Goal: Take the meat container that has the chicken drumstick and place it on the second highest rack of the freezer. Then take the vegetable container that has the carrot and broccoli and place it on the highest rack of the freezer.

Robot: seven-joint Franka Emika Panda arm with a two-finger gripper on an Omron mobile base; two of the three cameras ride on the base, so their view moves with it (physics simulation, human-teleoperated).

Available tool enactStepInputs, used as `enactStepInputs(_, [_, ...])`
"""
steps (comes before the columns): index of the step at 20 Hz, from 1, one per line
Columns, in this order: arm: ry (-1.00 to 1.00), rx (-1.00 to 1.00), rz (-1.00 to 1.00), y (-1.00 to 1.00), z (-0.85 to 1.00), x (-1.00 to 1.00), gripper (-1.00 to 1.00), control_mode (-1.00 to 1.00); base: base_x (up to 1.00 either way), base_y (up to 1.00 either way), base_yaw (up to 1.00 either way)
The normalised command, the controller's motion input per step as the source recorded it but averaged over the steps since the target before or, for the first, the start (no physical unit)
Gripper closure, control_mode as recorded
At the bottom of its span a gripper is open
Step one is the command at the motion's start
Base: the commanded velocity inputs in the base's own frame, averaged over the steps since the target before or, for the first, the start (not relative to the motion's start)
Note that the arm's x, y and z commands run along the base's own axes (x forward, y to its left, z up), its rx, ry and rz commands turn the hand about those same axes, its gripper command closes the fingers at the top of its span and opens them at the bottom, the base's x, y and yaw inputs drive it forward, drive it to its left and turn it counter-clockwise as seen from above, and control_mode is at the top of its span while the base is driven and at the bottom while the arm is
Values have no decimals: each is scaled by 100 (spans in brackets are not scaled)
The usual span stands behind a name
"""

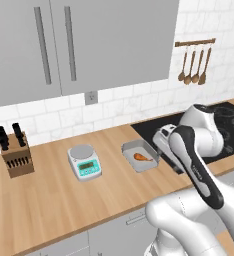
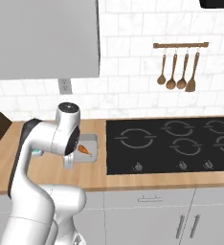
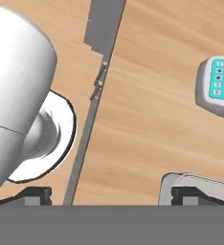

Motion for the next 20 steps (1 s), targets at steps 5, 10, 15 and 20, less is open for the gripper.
enactStepInputs(5, [13,-1,6,-1,-18,14,-100,-100,0,0,0])
enactStepInputs(10, [3,0,0,0,-23,32,-100,-100,0,0,0])
enactStepInputs(15, [0,0,0,0,-30,41,-100,-100,0,0,0])
enactStepInputs(20, [2,0,0,0,-23,32,-100,-100,0,0,0])
